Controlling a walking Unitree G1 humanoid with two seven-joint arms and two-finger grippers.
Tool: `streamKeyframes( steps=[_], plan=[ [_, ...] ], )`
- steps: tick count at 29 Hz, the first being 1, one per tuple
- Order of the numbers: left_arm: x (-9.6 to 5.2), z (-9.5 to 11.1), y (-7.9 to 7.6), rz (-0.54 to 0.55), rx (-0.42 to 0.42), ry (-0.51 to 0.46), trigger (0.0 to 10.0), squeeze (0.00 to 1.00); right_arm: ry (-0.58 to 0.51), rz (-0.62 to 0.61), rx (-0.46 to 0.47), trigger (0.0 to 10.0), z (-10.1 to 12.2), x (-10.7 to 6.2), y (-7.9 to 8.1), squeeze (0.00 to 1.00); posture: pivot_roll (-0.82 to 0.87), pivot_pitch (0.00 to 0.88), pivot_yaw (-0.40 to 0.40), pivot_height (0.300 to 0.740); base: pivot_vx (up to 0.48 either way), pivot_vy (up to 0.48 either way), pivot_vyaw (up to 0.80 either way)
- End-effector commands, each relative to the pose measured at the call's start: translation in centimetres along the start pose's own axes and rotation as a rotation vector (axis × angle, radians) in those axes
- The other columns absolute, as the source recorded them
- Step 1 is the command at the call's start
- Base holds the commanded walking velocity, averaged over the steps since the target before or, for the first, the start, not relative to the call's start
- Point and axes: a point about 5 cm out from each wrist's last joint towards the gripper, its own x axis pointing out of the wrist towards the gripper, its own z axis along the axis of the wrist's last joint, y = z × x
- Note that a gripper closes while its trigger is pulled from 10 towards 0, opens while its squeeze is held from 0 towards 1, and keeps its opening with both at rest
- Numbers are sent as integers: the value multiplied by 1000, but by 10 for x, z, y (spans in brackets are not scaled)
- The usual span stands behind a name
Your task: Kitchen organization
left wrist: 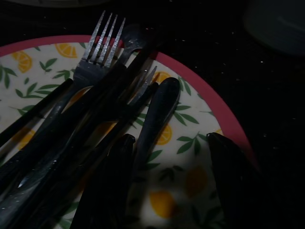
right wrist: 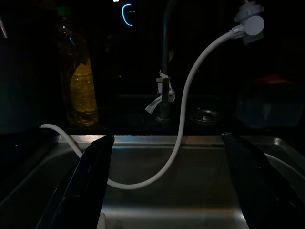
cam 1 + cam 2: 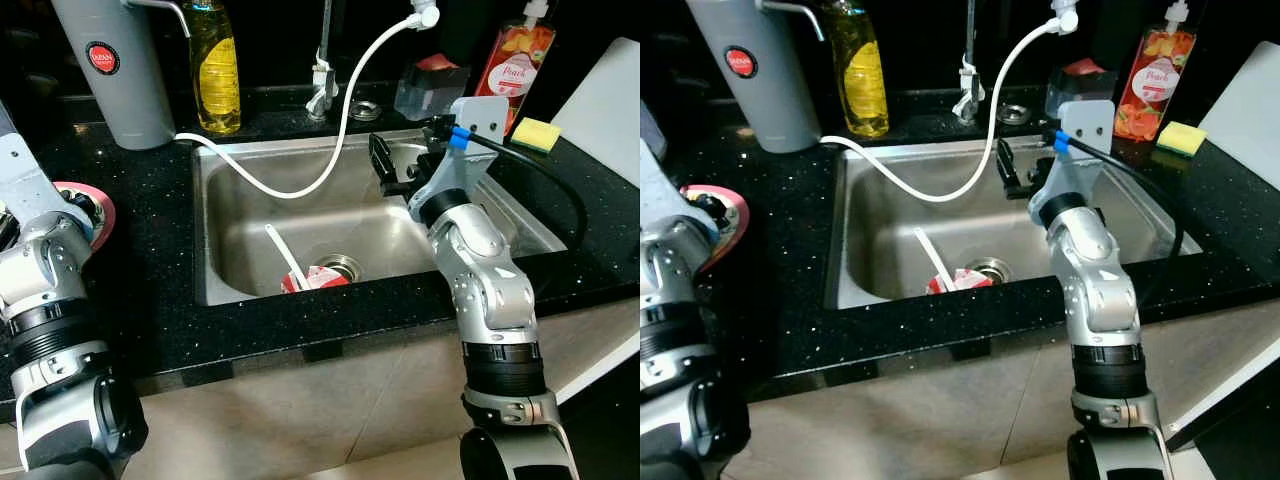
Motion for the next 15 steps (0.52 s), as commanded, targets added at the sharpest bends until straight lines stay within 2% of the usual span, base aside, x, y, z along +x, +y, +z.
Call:
streamKeyframes(
  steps=[1,5,7,15],
  plan=[
    [-2,4,4,29,42,-30,10000,0,-5,9,5,10000,2,1,1,0,58,0,-17,740,0,0,0],
    [-2,2,7,51,93,-37,10000,0,-3,13,4,10000,2,2,2,0,58,0,-17,740,0,0,0],
    [-1,-7,10,65,107,-6,10000,0,-1,20,4,10000,1,3,3,0,65,0,-27,740,0,0,0],
    [1,-25,3,6,64,89,10000,0,0,16,-2,10000,3,1,2,0,42,0,-20,740,0,0,0]
  ],
)
